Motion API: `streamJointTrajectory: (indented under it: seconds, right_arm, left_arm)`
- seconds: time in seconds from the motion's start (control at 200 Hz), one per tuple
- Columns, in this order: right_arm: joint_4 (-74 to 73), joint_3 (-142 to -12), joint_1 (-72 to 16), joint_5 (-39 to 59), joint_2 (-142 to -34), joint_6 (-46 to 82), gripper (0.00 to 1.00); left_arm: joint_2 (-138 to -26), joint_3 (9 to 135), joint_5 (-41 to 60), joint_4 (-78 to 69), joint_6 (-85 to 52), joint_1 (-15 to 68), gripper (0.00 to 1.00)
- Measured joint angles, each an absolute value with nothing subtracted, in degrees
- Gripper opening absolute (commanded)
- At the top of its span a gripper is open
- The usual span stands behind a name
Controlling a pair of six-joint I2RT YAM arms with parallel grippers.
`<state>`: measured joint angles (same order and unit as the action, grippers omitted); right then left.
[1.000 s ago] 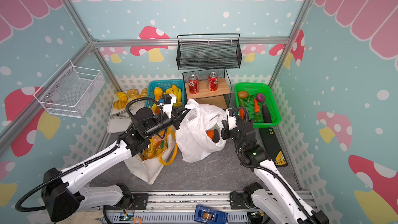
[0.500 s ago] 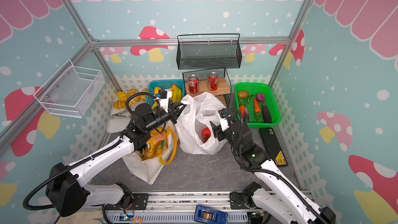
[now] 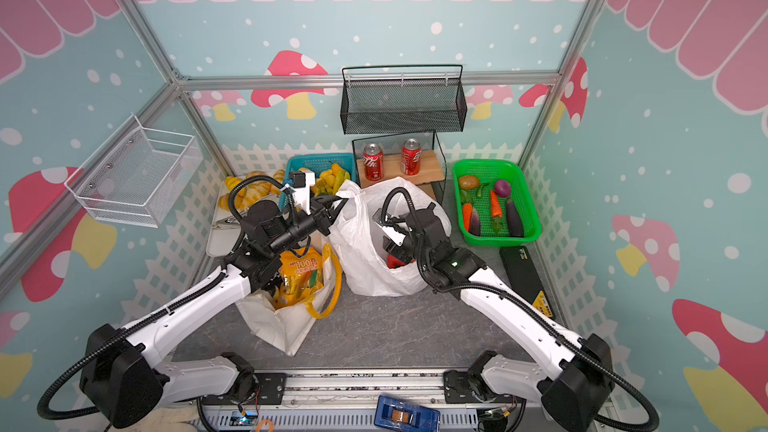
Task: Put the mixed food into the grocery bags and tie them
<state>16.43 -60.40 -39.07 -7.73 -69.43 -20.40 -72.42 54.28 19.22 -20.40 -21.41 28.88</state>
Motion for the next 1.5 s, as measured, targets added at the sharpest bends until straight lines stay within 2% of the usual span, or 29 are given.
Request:
streamJointTrajectory:
  seconds: [0.33, 0.46, 0.565, 0.79, 0.946, 1.236, 1.246, 1.321, 1.391, 1.406, 1.426, 1.501]
  right_arm:
    - [17.43, -60.93, -39.05, -13.61, -74.0, -32.84, 0.7]
    - [16.91, -60.93, -39.05, -17.56, -76.51, -36.38, 0.64]
    - [14.35, -60.62, -38.92, -20.49, -78.56, -39.48, 0.49]
    - [7.51, -59.24, -36.58, -24.71, -79.26, -42.37, 0.0]
    - [6.07, -59.24, -35.2, -21.47, -75.94, -38.41, 0.0]
    - [-1.85, -55.72, -28.25, -0.19, -59.31, -21.67, 0.0]
    - [-2.09, -55.55, -28.03, 0.43, -58.98, -21.17, 0.02]
    - [-2.92, -55.07, -27.42, 3.7, -57.98, -18.04, 0.31]
    - [-2.83, -55.07, -27.77, 4.71, -58.22, -16.71, 0.5]
    - [-2.74, -55.07, -27.9, 4.6, -58.3, -16.8, 0.66]
    - [-2.48, -55.09, -28.29, 4.08, -58.57, -16.49, 0.75]
    - [-1.13, -55.4, -30.83, 0.58, -59.86, -17.74, 0.82]
  left_arm:
    - [-72.42, 53.23, 20.12, -20.47, -23.83, 27.38, 0.0]
    - [-72.42, 53.1, 20.6, -20.88, -24.38, 27.09, 0.0]
    - [-72.42, 52.95, 20.82, -21.3, -25.15, 26.96, 0.0]
    - [-72.42, 52.93, 21.26, -21.69, -25.56, 26.55, 0.0]
    - [-72.42, 52.9, 21.28, -21.71, -25.58, 26.37, 0.0]
    - [-72.42, 52.88, 21.98, -21.71, -25.78, 26.37, 0.0]
    - [-72.42, 52.88, 21.98, -21.71, -25.8, 26.37, 0.0]
    - [-72.42, 52.88, 22.15, -21.74, -26.06, 26.37, 0.0]
    - [-72.42, 52.88, 22.22, -21.74, -26.41, 26.37, 0.0]
    - [-72.42, 52.88, 22.24, -21.74, -26.48, 26.37, 0.0]
    - [-72.42, 52.86, 22.31, -21.74, -26.59, 26.37, 0.0]
    - [-72.42, 52.88, 22.35, -21.76, -26.81, 26.37, 0.0]
